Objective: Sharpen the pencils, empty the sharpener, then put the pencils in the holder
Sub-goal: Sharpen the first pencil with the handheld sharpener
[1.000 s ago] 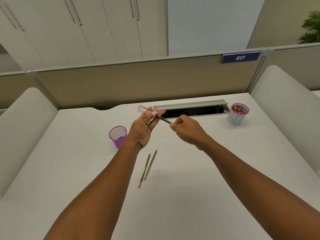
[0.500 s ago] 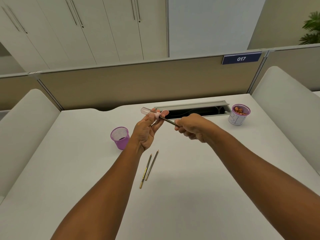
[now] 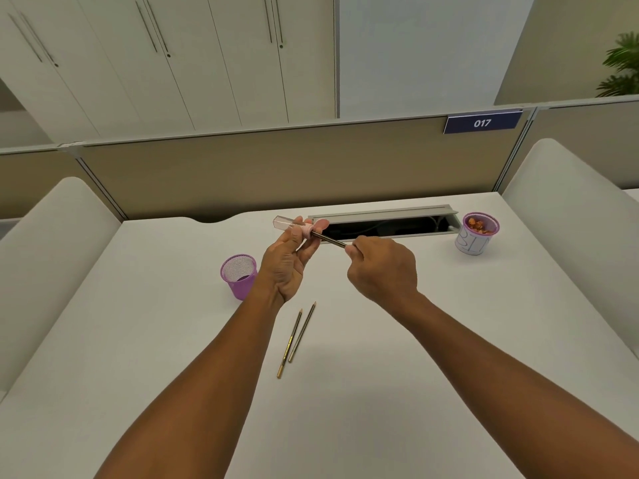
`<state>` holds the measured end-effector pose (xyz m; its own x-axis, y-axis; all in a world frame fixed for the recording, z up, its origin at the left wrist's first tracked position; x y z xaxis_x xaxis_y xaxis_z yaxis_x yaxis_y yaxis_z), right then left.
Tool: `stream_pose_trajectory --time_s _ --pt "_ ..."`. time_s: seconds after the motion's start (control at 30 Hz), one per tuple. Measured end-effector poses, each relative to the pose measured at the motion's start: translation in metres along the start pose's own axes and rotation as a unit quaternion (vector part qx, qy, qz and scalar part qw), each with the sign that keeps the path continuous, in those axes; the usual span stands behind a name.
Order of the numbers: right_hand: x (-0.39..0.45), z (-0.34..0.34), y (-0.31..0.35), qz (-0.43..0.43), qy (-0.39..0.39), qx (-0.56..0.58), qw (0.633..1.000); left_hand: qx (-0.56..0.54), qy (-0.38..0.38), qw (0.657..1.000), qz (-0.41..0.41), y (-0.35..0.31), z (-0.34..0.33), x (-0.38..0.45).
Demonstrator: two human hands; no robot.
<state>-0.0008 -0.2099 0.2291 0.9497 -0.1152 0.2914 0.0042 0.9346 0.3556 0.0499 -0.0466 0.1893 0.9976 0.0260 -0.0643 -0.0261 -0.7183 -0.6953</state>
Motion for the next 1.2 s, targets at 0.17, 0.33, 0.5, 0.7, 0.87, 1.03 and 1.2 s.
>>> stream_pose_trajectory --time_s 0.17,0.33,0.5,0.7,0.87,1.03,1.2 --pt "0.015 0.007 -0.008 -0.281 0.304 0.354 0.838 -0.021 0.046 0.999 0.012 -0.003 -0.009 -0.004" --pt "0.011 0.01 -0.009 -0.238 0.312 0.345 0.853 -0.019 0.04 0.999 0.003 -0.002 -0.01 -0.002" --pt "0.0 0.005 -0.01 -0.002 0.019 0.161 0.987 -0.016 0.046 0.999 0.003 -0.004 -0.009 -0.001" --pt "-0.001 0.01 -0.003 -0.003 -0.06 0.026 0.998 -0.008 0.063 0.998 0.019 0.0 -0.013 -0.005" --pt "0.017 0.016 -0.004 -0.253 0.302 0.299 0.869 0.001 0.058 0.998 0.019 0.001 -0.013 -0.009" --pt "0.013 0.02 0.001 -0.139 0.245 0.252 0.926 -0.008 0.033 0.999 0.008 0.0 -0.012 -0.007" --pt "0.005 0.015 0.001 0.058 -0.04 0.089 0.994 -0.024 0.026 0.999 0.019 -0.001 -0.009 -0.006"
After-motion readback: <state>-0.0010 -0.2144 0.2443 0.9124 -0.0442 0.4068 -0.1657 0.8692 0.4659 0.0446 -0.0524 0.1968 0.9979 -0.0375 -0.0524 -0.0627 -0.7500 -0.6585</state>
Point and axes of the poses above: each hand's wrist, its own x-axis towards the middle knuckle, its own z-axis out of the back of the hand, y = z × x, the point moved 3 cm from there along x, towards the middle knuckle, and after that the axes turned 7 degrees about -z, right-handed, at the moved point
